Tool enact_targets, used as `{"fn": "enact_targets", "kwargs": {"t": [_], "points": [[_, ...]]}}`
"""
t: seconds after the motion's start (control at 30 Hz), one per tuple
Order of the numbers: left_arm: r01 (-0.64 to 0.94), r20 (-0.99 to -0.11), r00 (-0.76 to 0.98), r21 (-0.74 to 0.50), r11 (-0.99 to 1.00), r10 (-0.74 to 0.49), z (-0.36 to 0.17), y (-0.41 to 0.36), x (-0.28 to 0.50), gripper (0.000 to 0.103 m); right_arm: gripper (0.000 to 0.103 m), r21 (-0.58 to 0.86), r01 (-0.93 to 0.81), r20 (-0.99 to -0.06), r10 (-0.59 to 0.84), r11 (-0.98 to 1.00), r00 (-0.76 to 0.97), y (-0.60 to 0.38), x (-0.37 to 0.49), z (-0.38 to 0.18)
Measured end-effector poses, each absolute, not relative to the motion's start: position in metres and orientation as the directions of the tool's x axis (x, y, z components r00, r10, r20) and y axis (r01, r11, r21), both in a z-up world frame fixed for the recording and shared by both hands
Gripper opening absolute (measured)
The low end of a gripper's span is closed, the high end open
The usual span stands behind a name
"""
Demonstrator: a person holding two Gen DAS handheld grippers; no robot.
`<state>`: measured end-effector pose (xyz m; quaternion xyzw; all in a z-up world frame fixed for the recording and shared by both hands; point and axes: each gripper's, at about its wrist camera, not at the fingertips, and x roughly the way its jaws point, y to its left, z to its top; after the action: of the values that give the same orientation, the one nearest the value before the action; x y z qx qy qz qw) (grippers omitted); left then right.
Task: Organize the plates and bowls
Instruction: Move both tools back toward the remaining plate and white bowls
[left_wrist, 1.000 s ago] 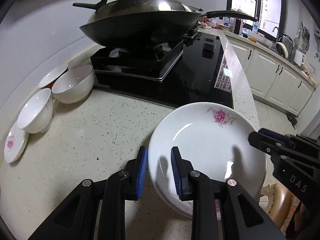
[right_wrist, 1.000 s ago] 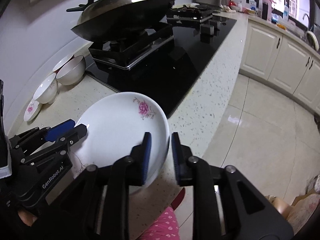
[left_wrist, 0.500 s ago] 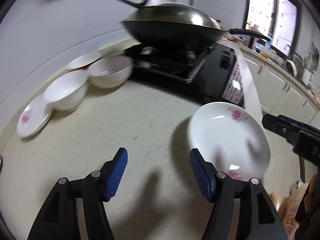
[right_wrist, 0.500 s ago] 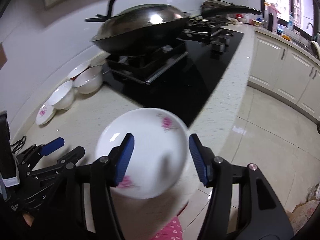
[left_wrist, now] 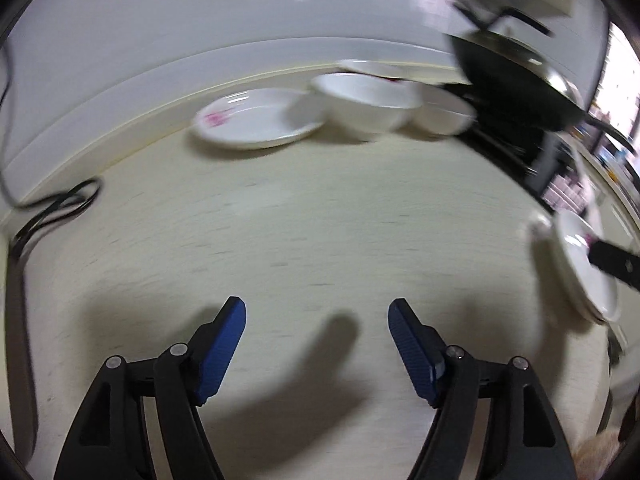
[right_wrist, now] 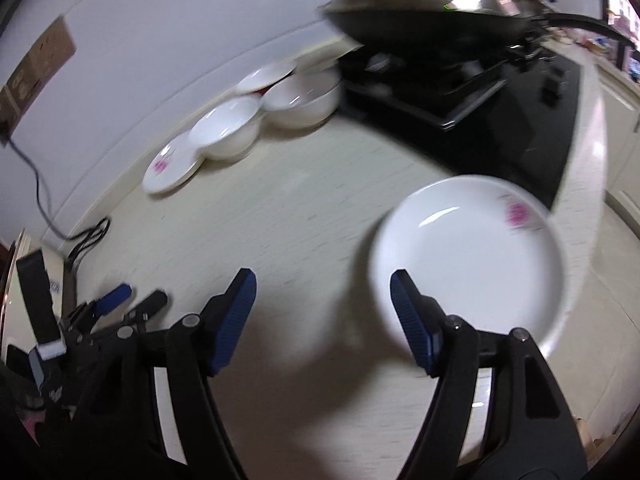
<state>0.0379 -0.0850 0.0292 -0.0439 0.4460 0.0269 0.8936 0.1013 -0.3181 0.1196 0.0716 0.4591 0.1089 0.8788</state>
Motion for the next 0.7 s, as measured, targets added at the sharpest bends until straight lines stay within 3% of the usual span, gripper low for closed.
{"fn": "enact_targets", "kwargs": {"t": [0.23, 0.7], "points": [[-0.272, -0.801, 0.585, -0.046, 0.961, 0.127, 0.019, -0.014, 0.052, 0.075, 0.073, 0.258, -0.242, -0.842, 0.341, 0.935, 0.417, -0.254, 0.119, 0.090], [-0.366, -0.788, 0.590, -0.070, 0.928, 0.173, 0.015, 0.045, 0.078, 0.077, 0.073, 0.285, -0.281, -0.857, 0.375, 0.917, 0.353, -0.163, 0.204, 0.071]]}}
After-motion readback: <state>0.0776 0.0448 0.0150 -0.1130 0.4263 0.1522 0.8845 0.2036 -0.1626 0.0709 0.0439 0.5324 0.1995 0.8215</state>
